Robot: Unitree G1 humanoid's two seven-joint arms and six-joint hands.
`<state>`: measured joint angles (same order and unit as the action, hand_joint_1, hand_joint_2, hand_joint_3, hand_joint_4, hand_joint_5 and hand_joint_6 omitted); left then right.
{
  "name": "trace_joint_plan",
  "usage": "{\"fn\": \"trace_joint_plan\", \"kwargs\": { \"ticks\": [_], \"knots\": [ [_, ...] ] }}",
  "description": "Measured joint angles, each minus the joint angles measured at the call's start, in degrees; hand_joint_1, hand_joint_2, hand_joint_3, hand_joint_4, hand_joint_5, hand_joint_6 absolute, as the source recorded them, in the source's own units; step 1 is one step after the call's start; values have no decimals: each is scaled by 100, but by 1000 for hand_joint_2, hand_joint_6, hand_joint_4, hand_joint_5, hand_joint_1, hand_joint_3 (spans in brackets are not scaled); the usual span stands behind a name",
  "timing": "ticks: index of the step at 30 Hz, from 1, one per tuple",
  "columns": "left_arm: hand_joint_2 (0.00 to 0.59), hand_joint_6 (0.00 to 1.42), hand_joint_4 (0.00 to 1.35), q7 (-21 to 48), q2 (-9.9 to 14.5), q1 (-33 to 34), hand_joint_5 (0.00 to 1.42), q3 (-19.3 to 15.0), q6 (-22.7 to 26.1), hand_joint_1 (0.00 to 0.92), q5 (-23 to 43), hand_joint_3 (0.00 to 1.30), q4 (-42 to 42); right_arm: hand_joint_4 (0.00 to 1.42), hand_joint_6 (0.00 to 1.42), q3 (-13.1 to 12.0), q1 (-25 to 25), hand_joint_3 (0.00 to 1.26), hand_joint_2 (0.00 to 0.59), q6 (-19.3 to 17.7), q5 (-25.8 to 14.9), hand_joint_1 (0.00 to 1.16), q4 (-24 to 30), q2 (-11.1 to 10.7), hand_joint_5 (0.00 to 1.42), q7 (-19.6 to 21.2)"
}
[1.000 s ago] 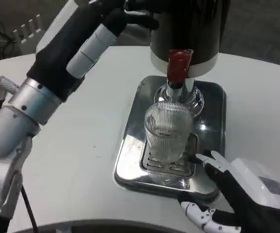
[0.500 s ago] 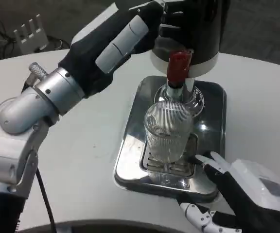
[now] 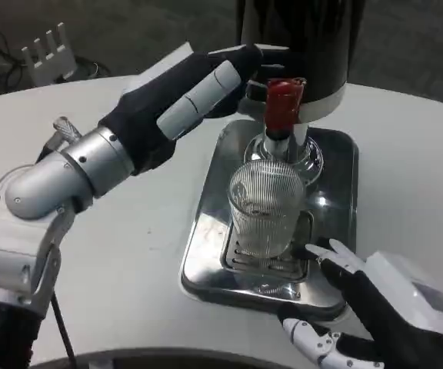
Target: Grasp the cup under the faucet to collect the drink, then remove the cup.
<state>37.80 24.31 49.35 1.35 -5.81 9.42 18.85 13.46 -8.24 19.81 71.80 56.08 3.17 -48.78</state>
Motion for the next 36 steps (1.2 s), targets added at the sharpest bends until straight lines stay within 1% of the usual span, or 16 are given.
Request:
{"fn": "trace_joint_plan", "kwargs": {
  "ticks": [4,8,13,18,28,33,36],
  "knots": [
    [115,440,284,83,-11,91,373,48,-61,0,-105,312,209,30,0,-53,-6,146,446,43,-113,332,15,0,86,1],
    [114,450,297,133,-17,202,384,117,-206,0,-148,321,369,31,0,-120,-48,146,446,58,-136,331,28,0,92,19],
    [110,458,298,136,-40,284,385,164,-378,0,-312,322,450,32,0,-120,-72,151,446,58,-137,331,33,0,95,20],
    [109,463,298,136,-63,299,387,165,-465,0,-331,326,457,32,0,-120,-75,154,443,58,-135,329,33,0,97,20],
    [112,495,314,202,-71,438,410,248,-960,0,-463,339,408,32,0,-97,-73,156,437,61,-123,323,33,0,97,20],
    [112,499,317,216,-109,480,412,251,-1059,0,-515,340,402,32,0,-90,-74,156,437,75,-122,322,33,0,97,20],
    [112,501,318,217,-177,615,413,301,-1108,0,-541,340,472,32,0,-84,-82,156,437,76,-123,321,34,0,97,20]
  ]
}}
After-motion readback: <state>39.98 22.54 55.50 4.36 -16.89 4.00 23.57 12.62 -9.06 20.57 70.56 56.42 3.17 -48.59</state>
